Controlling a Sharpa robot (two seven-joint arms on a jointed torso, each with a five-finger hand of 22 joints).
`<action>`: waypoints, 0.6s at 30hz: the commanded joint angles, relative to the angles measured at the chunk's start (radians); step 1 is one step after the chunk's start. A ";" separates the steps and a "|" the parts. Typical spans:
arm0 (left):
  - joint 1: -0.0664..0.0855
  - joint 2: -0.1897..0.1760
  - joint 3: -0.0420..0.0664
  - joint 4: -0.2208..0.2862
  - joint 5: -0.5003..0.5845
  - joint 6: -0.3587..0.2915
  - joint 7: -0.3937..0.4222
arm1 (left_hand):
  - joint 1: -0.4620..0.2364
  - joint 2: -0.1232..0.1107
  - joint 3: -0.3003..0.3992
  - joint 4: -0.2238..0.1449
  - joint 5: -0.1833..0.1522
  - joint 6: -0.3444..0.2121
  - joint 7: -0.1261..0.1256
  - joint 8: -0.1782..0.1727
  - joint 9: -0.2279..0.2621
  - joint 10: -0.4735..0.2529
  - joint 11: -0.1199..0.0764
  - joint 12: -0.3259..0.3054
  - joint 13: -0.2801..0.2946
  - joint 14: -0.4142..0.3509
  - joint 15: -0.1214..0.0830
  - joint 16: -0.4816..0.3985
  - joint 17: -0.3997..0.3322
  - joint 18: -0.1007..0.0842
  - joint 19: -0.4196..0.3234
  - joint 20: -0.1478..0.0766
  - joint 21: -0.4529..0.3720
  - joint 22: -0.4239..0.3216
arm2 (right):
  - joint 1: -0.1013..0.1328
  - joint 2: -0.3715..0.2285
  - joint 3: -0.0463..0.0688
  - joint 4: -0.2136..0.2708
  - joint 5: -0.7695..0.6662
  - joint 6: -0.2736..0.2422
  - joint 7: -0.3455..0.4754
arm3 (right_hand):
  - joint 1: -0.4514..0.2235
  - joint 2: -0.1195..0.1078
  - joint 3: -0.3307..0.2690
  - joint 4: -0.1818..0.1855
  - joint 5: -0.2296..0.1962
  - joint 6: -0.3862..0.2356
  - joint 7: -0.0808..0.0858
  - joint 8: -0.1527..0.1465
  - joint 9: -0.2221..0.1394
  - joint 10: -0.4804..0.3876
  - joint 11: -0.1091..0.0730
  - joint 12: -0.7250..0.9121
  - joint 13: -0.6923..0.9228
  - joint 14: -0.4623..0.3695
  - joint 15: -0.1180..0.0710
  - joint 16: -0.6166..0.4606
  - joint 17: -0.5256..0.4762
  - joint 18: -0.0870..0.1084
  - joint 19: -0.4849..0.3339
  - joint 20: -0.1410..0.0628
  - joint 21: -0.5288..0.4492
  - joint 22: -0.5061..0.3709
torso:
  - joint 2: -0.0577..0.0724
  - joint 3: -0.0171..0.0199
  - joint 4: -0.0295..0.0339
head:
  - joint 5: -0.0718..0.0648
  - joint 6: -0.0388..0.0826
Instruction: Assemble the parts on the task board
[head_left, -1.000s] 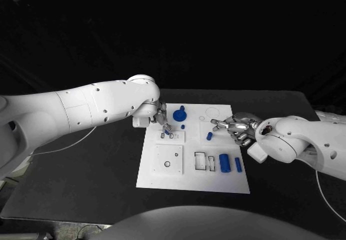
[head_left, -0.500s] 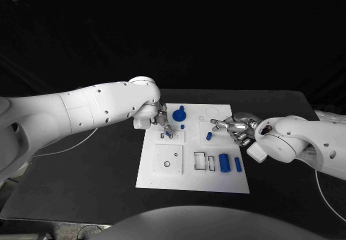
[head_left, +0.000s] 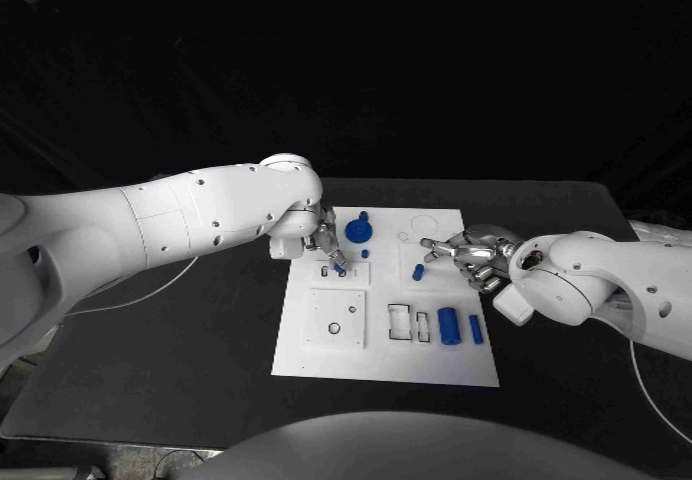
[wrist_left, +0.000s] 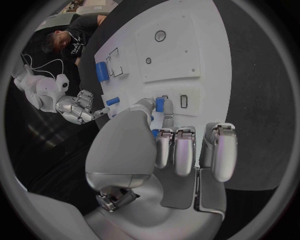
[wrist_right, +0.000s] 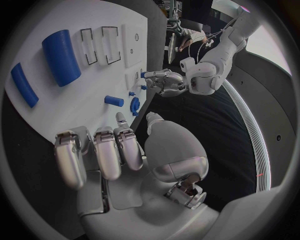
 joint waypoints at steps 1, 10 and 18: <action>-0.001 0.005 0.000 -0.002 0.013 0.000 -0.136 | -0.003 0.011 0.009 0.000 -0.001 0.086 -0.076 0.000 0.002 0.105 -0.006 0.002 0.263 0.104 -0.003 0.003 0.263 -0.007 0.102 -0.007 0.002 0.264 | -0.001 0.001 0.000 0.001 -0.003 0.009 0.004 | 0.011 0.002 -0.006 -0.001 0.007 -0.008 0.033 0.007 0.001 0.105 0.006 0.003 0.263 0.104 0.005 0.004 0.263 -0.014 0.105 0.005 0.004 0.263 | 0.000 0.0000 0.0002 | -0.001 0.000; -0.005 0.008 0.000 -0.007 0.015 0.003 -0.136 | -0.003 0.013 0.011 0.000 -0.001 0.086 -0.076 -0.001 0.002 0.105 -0.006 0.002 0.263 0.104 -0.002 0.003 0.263 -0.007 0.102 -0.007 0.002 0.264 | -0.001 0.002 0.000 0.001 -0.003 0.010 0.004 | 0.012 0.002 -0.006 -0.001 0.007 -0.008 0.033 0.007 0.001 0.105 0.006 0.003 0.263 0.104 0.005 0.004 0.263 -0.014 0.105 0.005 0.004 0.263 | 0.000 -0.0001 0.0000 | -0.001 0.000; -0.007 0.011 0.000 -0.011 0.015 0.005 -0.137 | -0.002 0.017 0.014 -0.001 -0.001 0.085 -0.076 -0.002 0.003 0.105 -0.006 0.002 0.263 0.104 -0.002 0.003 0.263 -0.007 0.102 -0.008 0.002 0.264 | -0.001 0.002 0.000 0.002 -0.003 0.010 0.003 | 0.012 0.002 -0.006 -0.001 0.007 -0.008 0.033 0.007 0.001 0.105 0.006 0.003 0.263 0.104 0.005 0.004 0.263 -0.014 0.105 0.005 0.004 0.263 | 0.001 -0.0002 -0.0004 | 0.000 0.000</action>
